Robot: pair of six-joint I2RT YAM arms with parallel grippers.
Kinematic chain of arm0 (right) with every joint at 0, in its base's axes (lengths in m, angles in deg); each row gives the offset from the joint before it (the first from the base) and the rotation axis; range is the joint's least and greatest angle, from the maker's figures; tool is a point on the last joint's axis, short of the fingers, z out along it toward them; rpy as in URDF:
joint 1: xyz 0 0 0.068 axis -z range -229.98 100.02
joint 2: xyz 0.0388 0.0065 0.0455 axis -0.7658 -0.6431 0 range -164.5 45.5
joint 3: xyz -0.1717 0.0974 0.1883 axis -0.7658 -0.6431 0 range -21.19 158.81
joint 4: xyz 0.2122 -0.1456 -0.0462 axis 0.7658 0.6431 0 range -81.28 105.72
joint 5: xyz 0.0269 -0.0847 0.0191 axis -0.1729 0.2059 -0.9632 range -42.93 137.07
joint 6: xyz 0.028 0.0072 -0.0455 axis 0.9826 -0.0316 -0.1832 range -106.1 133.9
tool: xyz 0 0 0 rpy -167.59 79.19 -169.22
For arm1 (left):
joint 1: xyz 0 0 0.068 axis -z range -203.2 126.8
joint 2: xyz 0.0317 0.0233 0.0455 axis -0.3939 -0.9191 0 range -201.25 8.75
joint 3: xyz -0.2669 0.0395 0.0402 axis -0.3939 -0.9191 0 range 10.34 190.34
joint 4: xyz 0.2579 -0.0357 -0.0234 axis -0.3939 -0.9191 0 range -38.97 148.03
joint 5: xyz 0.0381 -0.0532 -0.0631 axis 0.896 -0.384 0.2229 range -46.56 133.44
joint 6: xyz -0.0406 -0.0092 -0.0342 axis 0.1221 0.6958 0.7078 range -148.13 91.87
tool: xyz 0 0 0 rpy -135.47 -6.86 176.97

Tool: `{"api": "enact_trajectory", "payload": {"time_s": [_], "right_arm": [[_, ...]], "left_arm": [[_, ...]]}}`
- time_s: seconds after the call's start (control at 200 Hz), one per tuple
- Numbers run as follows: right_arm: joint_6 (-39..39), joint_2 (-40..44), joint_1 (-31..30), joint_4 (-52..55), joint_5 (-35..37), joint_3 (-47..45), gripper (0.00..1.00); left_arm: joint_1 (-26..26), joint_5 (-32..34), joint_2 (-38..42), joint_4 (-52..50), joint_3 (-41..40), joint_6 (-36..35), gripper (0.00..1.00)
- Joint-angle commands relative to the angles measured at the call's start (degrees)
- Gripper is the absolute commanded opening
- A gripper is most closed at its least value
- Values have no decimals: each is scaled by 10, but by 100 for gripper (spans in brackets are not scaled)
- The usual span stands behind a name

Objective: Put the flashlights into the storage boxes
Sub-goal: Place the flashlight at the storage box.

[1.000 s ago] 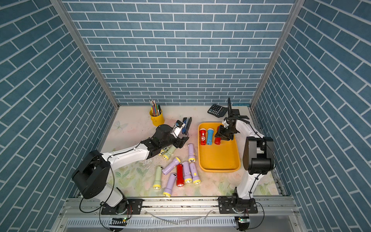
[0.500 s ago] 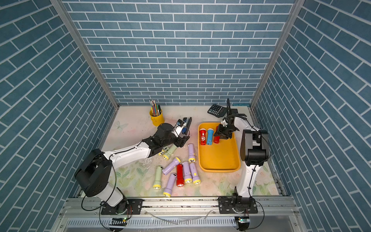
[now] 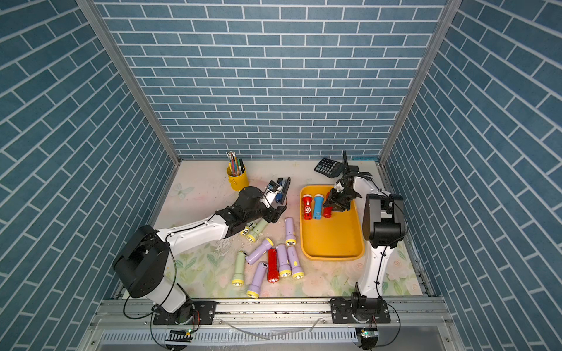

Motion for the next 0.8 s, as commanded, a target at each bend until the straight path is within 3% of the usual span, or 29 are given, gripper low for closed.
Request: {"api": "enact_trajectory", "payload": {"time_s": [0.0,0.22,0.485,0.795], "right_arm": [[-23,-3,3,23,8,29,44],[-25,0,3,27,17,28,54],[-27,21,3,33,31,26,54],[-22,143,-22,40,75,-20,54]], "left_arm": [[4,6,12,0,-7,1,78],[4,5,15,0,-9,2,78],[4,4,20,-2,-10,7,78],[4,6,58,-40,-11,46,77]]}}
